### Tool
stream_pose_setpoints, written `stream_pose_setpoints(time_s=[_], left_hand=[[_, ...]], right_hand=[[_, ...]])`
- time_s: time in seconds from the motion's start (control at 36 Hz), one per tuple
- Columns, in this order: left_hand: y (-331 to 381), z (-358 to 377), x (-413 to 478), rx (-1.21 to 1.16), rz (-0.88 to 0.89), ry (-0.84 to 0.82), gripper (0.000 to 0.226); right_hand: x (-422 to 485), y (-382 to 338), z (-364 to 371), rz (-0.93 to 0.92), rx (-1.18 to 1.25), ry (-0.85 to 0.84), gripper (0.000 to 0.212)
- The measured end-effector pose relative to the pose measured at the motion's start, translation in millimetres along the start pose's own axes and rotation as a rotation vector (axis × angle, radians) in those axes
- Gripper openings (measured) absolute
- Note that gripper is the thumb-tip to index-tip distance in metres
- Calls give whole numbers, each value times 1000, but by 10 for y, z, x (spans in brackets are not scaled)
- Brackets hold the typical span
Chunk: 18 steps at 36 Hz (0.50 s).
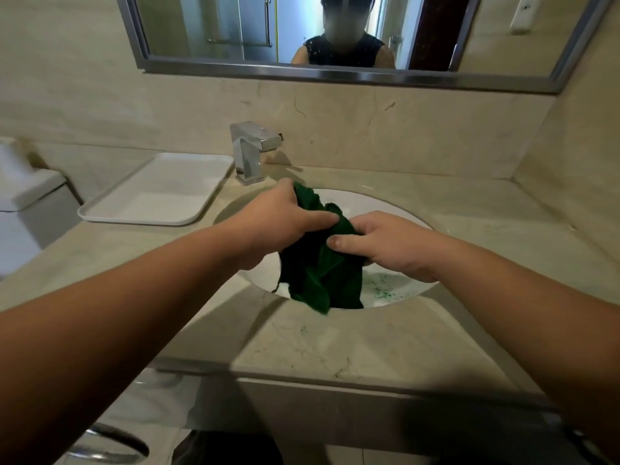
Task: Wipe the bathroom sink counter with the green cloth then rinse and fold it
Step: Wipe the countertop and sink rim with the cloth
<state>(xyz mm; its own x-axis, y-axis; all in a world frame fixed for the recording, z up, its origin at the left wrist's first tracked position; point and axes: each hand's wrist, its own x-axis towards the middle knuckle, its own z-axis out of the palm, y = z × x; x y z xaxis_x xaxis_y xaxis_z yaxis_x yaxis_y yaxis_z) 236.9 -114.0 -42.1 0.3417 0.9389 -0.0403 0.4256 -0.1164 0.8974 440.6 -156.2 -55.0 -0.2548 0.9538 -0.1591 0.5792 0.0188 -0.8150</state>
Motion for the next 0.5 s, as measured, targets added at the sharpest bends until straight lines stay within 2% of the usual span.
stream_pose_setpoints(time_s=[0.08,0.17,0.22,0.25,0.31,0.36,0.44,0.5], left_hand=[[1,-22,-96,188,29,67,81],[-19,-73,-212,217,62,-129,88],[-59,-86,-305,248,71,-283,83],[-96,-86,-332,265,83,-313,78],[-153,-83,-370,265,110,-280,62],[-169,-121,-409,282,159,-211,44],[-126,-329,-517,385,259,-58,24],[-89,-560,-643,446,305,31,20]], right_hand=[[-5,-5,60,17,116,-22,28],[-29,-18,113,55,345,-60,25],[-58,-37,133,98,642,-99,30],[-79,-47,136,109,774,-125,36],[-101,-54,142,108,885,-178,44],[-101,-87,152,86,869,-193,44],[-99,-213,152,23,696,-79,37],[-89,-278,132,-7,531,0,40]])
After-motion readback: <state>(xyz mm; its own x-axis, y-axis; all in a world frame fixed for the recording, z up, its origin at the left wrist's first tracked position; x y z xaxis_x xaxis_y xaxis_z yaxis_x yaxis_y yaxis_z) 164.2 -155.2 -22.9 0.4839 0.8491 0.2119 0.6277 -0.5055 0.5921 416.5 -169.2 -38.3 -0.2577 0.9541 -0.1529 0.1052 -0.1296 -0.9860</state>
